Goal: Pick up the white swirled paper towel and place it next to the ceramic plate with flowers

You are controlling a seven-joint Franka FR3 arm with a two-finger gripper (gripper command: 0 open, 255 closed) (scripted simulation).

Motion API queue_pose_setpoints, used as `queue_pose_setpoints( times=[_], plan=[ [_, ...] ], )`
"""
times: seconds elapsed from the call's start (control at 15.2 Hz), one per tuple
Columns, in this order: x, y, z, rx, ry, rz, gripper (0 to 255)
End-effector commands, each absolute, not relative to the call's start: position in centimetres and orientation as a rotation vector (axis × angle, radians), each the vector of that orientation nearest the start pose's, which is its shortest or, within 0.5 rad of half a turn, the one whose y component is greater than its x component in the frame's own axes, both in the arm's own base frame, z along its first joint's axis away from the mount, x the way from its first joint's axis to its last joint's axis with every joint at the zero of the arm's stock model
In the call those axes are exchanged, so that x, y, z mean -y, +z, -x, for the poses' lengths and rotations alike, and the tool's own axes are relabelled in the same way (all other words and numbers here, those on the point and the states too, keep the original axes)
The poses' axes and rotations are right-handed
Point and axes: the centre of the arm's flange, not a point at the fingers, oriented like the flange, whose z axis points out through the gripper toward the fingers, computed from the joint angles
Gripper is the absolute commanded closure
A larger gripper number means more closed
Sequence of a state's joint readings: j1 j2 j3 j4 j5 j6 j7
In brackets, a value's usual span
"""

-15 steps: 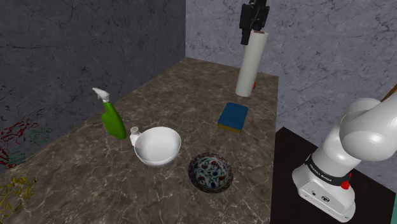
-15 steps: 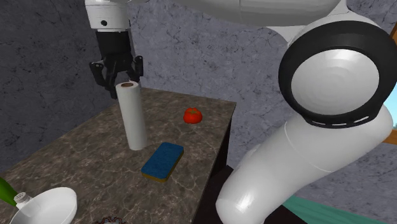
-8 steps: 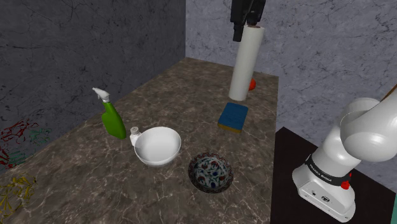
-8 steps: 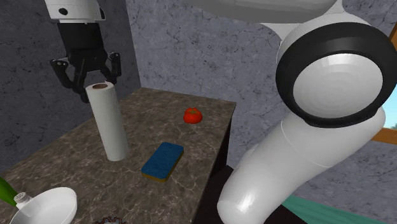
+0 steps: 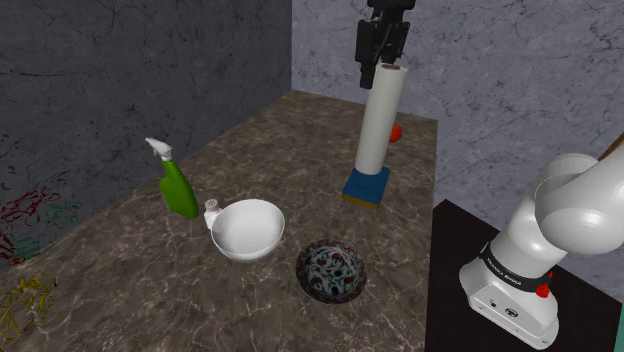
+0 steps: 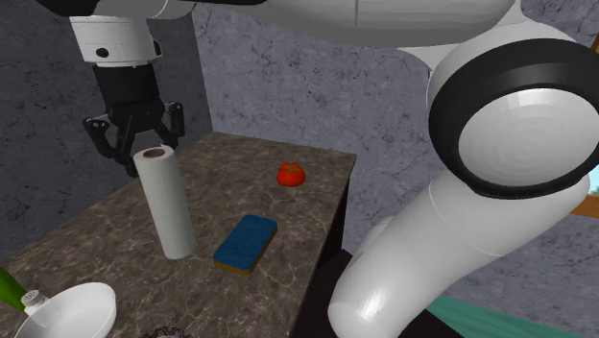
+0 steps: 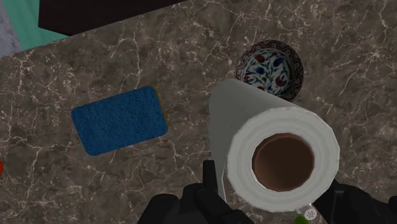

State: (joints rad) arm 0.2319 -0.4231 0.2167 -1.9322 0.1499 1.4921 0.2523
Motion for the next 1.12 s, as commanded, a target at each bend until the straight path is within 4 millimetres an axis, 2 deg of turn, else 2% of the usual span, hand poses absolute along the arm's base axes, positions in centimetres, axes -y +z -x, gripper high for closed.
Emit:
queue_pose_setpoints(
  times=[0.0,1.06],
  plan=[
    [-21.2,63.7,-35.6,0.288,0.069,3.078,255],
    [-21.2,55.2,-35.6,0.288,0.069,3.078,255]
  ],
)
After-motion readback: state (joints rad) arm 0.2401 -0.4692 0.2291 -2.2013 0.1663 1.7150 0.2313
